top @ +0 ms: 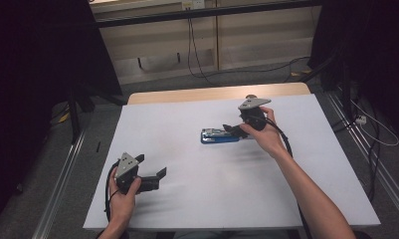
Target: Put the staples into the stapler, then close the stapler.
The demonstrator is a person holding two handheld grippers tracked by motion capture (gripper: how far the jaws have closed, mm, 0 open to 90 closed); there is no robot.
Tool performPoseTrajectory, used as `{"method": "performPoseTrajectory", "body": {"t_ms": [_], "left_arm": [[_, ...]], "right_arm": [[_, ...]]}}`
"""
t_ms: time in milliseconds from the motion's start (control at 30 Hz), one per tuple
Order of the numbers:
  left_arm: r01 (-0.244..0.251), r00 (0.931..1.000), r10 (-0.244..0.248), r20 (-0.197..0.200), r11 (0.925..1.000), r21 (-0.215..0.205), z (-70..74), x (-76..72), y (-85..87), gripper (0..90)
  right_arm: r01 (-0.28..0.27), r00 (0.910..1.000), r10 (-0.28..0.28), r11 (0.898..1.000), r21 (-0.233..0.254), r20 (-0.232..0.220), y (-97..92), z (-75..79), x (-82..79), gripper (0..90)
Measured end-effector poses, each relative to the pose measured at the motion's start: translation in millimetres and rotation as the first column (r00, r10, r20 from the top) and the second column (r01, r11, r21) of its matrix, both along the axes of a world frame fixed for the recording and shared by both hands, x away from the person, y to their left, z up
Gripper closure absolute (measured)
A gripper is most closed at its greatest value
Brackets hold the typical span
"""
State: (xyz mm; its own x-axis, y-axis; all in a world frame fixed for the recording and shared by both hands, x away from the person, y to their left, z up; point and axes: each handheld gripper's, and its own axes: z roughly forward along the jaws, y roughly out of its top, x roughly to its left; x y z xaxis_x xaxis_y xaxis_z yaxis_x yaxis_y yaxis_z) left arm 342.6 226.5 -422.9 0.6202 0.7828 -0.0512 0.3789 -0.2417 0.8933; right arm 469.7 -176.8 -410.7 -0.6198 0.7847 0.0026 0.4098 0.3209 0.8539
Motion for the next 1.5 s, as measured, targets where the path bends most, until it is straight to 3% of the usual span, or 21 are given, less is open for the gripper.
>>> {"method": "performPoseTrajectory", "body": {"t_ms": [67, 100, 233, 300, 400, 600, 767, 867, 1067, 1200, 1267, 1367, 1467, 1500], "left_arm": [[-0.004, 0.9998, 0.003, -0.018, 0.9996, -0.027, -1.1, 1.2, -0.2, 3.7], [-0.007, 0.9997, 0.006, -0.025, 0.9998, -0.019, -1.2, 1.6, 0.2, 3.8], [-0.022, 0.9996, 0.021, -0.017, 0.9994, -0.028, -1.0, 0.7, 1.3, 3.9], [-0.021, 0.9997, 0.022, 0.013, 0.9986, -0.049, 1.4, -0.9, 3.2, 4.5], [-0.021, 0.9994, 0.022, 0.028, 0.9987, -0.047, 3.9, -3.8, 5.0, 4.5], [-0.051, 0.9985, 0.052, 0.018, 0.9970, -0.058, 2.8, -5.0, 8.7, 4.5], [-0.057, 0.9983, 0.057, 0.013, 0.9976, -0.039, 1.2, -0.7, 7.4, 4.5], [-0.051, 0.9987, 0.051, 0.009, 0.9982, -0.033, 0.0, 1.4, 5.6, 4.4], [-0.048, 0.9988, 0.048, 0.009, 0.9984, -0.030, -1.1, 5.1, 2.9, 3.3], [-0.049, 0.9982, 0.048, -0.035, 0.9979, -0.043, -2.8, 3.3, 2.1, 3.3], [-0.039, 0.9992, 0.039, -0.008, 0.9990, -0.020, -2.0, 2.0, 0.6, 3.2], [-0.023, 0.9997, 0.022, -0.012, 0.9989, -0.040, 0.0, 1.8, -2.9, 3.1], [0.016, 0.9996, -0.017, -0.021, 0.9978, -0.064, 2.5, 1.5, -9.5, 3.5], [0.007, 0.9999, -0.008, -0.014, 0.9982, -0.060, 3.6, 1.2, -12.9, 3.6]], "right_arm": [[0.022, 0.9995, -0.022, 1.000, -0.006, 0.022, -4.9, 0.2, -4.1, 7.2], [0.035, 0.9990, -0.034, 0.999, -0.012, 0.030, -7.6, 0.1, -5.8, 7.1], [0.080, 0.9962, -0.080, 0.997, -0.004, 0.034, -19.0, -1.9, -10.9, 6.5], [0.103, 0.9941, -0.104, 0.995, 0.015, 0.032, -23.8, -2.1, -14.1, 6.0], [0.124, 0.9917, -0.124, 0.992, 0.024, 0.032, -27.1, -1.2, -22.4, 5.9], [0.151, 0.9874, -0.153, 0.987, 0.049, 0.040, -32.7, -2.9, -35.3, 4.6], [0.171, 0.9847, -0.173, 0.982, 0.085, 0.019, -40.0, -7.4, -40.9, 4.2], [0.187, 0.9817, -0.189, 0.979, 0.082, 0.023, -43.5, -11.4, -44.6, 3.7], [0.196, 0.9799, -0.198, 0.978, 0.078, 0.025, -50.2, -11.9, -49.8, 3.7], [0.201, 0.9786, -0.204, 0.976, 0.082, 0.030, -53.7, -11.0, -55.1, 3.6], [0.193, 0.9800, -0.196, 0.977, 0.085, 0.033, -55.1, -11.3, -58.4, 2.9], [0.199, 0.9782, -0.203, 0.976, 0.086, 0.042, -56.5, -12.8, -62.8, 2.9], [0.185, 0.9815, -0.189, 0.978, 0.102, 0.033, -58.1, -15.7, -67.7, 2.8], [0.177, 0.9830, -0.181, 0.979, 0.103, 0.030, -58.4, -16.7, -69.1, 2.6]]}}
